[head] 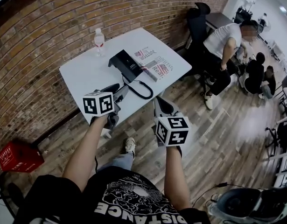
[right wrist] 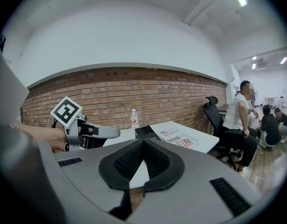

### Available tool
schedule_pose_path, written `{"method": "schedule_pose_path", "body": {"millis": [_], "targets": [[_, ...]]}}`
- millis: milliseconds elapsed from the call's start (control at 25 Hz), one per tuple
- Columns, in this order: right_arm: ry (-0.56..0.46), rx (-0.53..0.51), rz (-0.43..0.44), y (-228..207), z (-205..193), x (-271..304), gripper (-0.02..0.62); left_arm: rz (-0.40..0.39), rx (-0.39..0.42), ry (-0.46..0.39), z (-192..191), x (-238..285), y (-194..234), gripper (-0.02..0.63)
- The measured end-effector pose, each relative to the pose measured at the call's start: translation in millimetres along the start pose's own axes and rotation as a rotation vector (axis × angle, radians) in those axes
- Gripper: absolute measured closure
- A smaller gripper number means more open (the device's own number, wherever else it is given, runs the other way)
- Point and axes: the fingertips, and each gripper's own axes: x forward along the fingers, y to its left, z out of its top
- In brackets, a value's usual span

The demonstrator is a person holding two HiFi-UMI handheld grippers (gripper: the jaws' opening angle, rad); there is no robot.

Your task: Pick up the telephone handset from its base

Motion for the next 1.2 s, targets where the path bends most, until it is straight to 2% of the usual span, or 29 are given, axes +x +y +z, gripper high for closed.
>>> {"method": "schedule_pose_path", "body": {"millis": [240,560,760,960,1200], "targets": [[0.035,-0.038,0.054,-18,6,55,0.595,0.014,-0.114,-0.010,2,43,42,0.437],[0.082,-0.063,0.117,-39,25,138,0.595,0.034,-0.196,0.030,3,94,103,0.437],[0.116,-0.062,0.143,-49,28,177,0.595,0.031,-0.274,0.020,6,118,133,0.436],[0.141,-0.060,0.142,-63,28,204,0.595,0.037,-0.329,0.029,3,139,159,0.436],[0.176,-0.056,0.117,-84,21,224,0.595,-0.005,-0.406,0.025,-2,162,175,0.436]]}}
